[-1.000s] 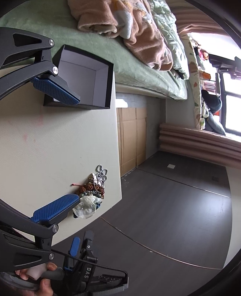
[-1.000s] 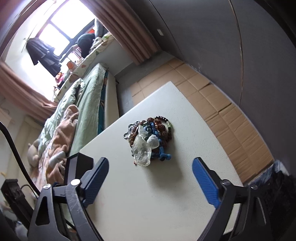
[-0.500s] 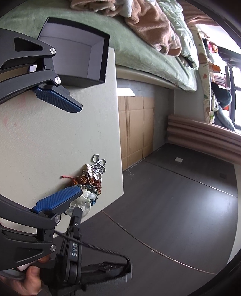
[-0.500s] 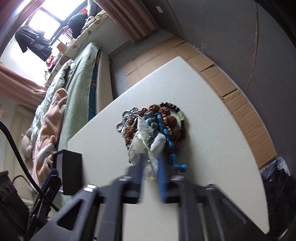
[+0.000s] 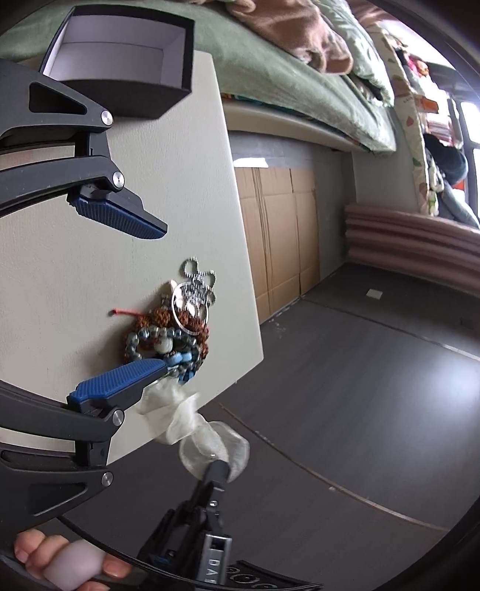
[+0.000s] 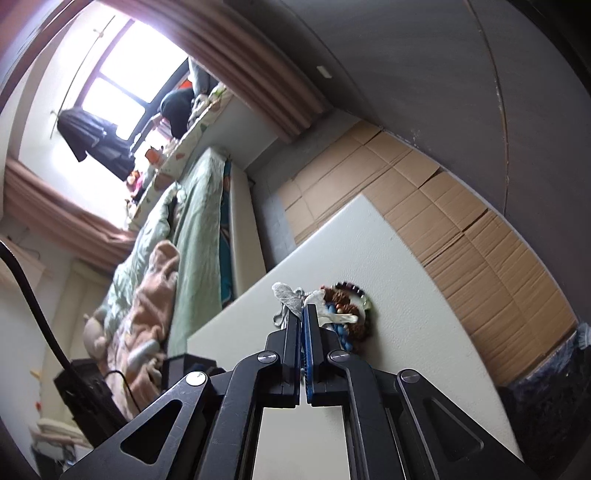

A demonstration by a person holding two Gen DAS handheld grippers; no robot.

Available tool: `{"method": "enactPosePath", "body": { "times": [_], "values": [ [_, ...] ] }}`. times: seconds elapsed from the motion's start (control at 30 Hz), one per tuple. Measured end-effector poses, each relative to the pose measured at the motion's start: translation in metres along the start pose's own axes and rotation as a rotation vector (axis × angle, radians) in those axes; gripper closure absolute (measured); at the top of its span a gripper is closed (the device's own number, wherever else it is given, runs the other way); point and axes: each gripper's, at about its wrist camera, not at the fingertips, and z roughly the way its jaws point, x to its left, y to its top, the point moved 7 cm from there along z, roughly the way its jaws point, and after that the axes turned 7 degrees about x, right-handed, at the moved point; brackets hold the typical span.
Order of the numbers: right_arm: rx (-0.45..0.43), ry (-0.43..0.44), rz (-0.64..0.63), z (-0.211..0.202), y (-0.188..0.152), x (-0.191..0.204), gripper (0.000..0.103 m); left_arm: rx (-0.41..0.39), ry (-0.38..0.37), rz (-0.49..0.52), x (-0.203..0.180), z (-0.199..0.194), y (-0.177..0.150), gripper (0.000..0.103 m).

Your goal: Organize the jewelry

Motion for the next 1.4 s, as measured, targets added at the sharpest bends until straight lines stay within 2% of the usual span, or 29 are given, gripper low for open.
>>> {"method": "enactPosePath", "body": {
  "times": [0.1,0.17,0.27,0.53,0.63,0.7,0.8,0.87,0.93,1.2,1.4],
  "values": [
    [-0.032,-0.017,0.012,-0.01,0.008,-0.006,0.1,0.018,0.015,0.065,-0.018,0.009,-0.001,0.046],
    [-0.052,-0.025,0.03,-0.016,0.012,-0.011,0.1,0.038,0.022,0.094,-0.027,0.018,-0.002,0.059],
    [-0.065,-0.029,0.053,-0.022,0.016,-0.02,0.1,0.061,0.004,0.117,-0.037,0.031,-0.003,0.07],
    [-0.084,-0.016,0.111,-0.033,0.022,-0.038,0.1,0.089,-0.058,0.128,-0.051,0.053,-0.003,0.073],
    [-0.089,-0.009,0.122,-0.034,0.024,-0.04,0.1,0.113,-0.04,0.141,-0.053,0.064,-0.005,0.073],
    [-0.084,-0.008,0.124,-0.034,0.025,-0.042,0.1,0.121,-0.06,0.129,-0.052,0.07,-0.007,0.075],
    [-0.069,-0.007,0.123,-0.031,0.025,-0.042,0.1,0.109,-0.052,0.14,-0.053,0.071,-0.007,0.083],
    [-0.059,-0.007,0.12,-0.028,0.024,-0.042,0.1,0.106,-0.054,0.147,-0.053,0.071,-0.007,0.092],
    [-0.052,-0.011,0.118,-0.026,0.023,-0.042,0.1,0.111,-0.053,0.152,-0.052,0.071,-0.008,0.092],
    [-0.04,-0.002,0.116,-0.019,0.02,-0.034,0.1,0.074,-0.108,0.117,-0.041,0.043,-0.003,0.093],
    [-0.056,0.063,0.079,-0.016,0.017,-0.012,0.1,0.008,-0.137,0.075,-0.025,0.012,0.01,0.093]
  ]
}}
